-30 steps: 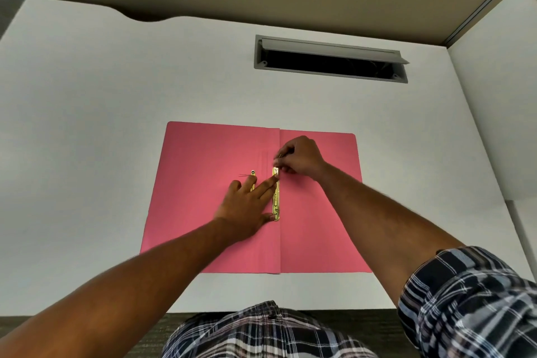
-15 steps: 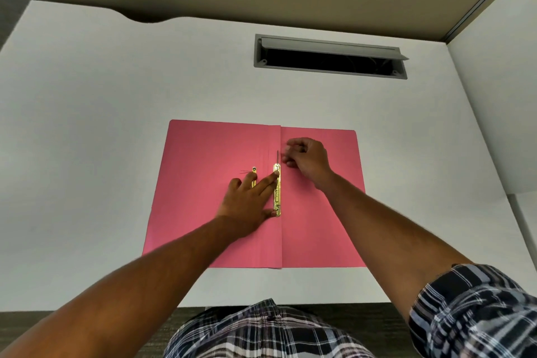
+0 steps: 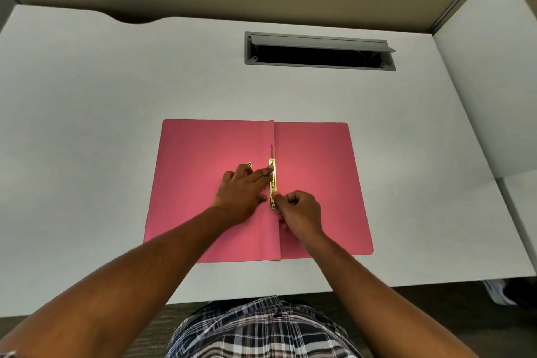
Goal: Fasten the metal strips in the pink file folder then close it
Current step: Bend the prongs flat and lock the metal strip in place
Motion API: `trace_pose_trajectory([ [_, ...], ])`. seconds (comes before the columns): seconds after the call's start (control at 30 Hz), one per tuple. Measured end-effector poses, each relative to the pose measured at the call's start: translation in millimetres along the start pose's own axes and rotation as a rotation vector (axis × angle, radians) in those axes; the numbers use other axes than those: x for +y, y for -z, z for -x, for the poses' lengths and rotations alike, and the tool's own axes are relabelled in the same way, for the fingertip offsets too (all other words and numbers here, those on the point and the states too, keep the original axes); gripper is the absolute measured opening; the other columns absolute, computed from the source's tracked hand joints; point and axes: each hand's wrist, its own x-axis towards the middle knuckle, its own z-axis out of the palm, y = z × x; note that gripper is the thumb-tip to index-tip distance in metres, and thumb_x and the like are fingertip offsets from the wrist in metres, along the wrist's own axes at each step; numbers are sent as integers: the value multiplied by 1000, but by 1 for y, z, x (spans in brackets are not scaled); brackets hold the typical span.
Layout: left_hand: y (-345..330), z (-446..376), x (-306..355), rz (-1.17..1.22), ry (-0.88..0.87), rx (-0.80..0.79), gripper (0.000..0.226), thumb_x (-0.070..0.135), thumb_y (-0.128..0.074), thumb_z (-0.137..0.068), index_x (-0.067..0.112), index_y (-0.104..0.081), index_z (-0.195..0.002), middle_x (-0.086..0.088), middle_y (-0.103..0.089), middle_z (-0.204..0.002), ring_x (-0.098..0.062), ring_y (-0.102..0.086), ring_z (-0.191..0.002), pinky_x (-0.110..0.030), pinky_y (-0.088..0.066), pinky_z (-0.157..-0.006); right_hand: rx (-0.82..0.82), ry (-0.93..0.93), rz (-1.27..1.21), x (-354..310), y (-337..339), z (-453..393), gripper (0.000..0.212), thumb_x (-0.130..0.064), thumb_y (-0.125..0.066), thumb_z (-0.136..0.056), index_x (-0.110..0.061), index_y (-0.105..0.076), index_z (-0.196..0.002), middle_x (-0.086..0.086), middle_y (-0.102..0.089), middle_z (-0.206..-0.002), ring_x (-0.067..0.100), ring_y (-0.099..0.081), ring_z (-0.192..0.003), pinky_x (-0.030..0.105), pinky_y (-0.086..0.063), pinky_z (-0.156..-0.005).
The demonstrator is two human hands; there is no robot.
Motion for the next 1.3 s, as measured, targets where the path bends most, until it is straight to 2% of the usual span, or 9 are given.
trace_pose_trajectory([
  [0.13, 7, -5, -1, 6, -10, -9, 59, 40, -57, -94, 28, -37, -148, 12, -36, -157, -30, -38, -130, -44, -41, -91, -45, -109, -100, -4, 2, 13, 24, -30, -78, -86, -10, -75, -73, 7, -76, -65, 21, -69, -54, 42, -65, -67],
  [0.27, 7, -5, 1, 3, -17, -7, 58, 39, -57, -94, 26, -38, -148, 9, -39, -155, -30, -41, -128, -44, -42, -90, -75, -161, -201, -5, 5, 16, 13, -16, -78, -84, -7, -78, -75, 9, -77, -67, 23, -71, -57, 43, -66, -70],
  [0.43, 8, -6, 6, 7, 12, 7, 57, 45, -51, -95, 26, -37, -147, 8, -41, -152, -28, -40, -128, -44, -42, -91, -72, -162, -296, -1, 6, 19, 4, -4, -75, -85, -6, -78, -83, 11, -78, -71, 33, -76, -69, 44, -66, -74],
  [0.53, 7, -5, 10, -17, 38, 26, 58, 48, -52, -94, 25, -39, -146, 9, -46, -147, -28, -42, -124, -42, -42, -87, -4, -50, -179, 5, 5, 16, 6, -7, -76, -85, -11, -78, -88, 6, -78, -74, 22, -74, -66, 40, -66, -73],
  [0.63, 5, -4, 12, -20, 57, 42, 57, 48, -53, -93, 26, -41, -145, 10, -48, -146, -28, -43, -123, -42, -43, -86, 39, 147, 51, 14, 5, 15, 11, -15, -77, -87, -16, -80, -97, -4, -78, -88, 7, -69, -73, 23, -59, -75],
  [0.7, 4, -4, 13, -17, 60, 49, 58, 49, -52, -93, 26, -40, -145, 10, -47, -147, -28, -43, -124, -43, -43, -86, 51, 235, 128, 19, 5, 17, 14, -17, -76, -89, -16, -81, -102, -4, -78, -94, 2, -67, -77, 14, -53, -78],
  [0.87, 3, -5, 12, -12, 69, 40, 61, 55, -50, -92, 27, -39, -145, 11, -45, -148, -28, -41, -126, -44, -43, -88, 71, 355, 224, 23, 3, 20, 19, -18, -74, -91, -14, -81, -108, 1, -80, -100, 13, -72, -87, 27, -59, -88],
  [1.07, 9, -6, 17, 16, 91, 24, 70, 67, -49, -85, 27, -41, -142, 10, -45, -147, -26, -41, -125, -45, -43, -90, 91, 425, 327, 20, 0, 20, 18, -17, -72, -92, -10, -80, -107, 6, -80, -97, 19, -71, -82, 31, -59, -84],
  [1.3, 17, -13, 20, -8, 106, -12, 72, 69, -56, -80, 25, -45, -137, 7, -49, -139, -26, -43, -121, -47, -47, -88, 94, 385, 277, 19, -3, 22, 16, -15, -71, -92, -9, -81, -103, 7, -80, -95, 13, -65, -77, 23, -51, -80],
])
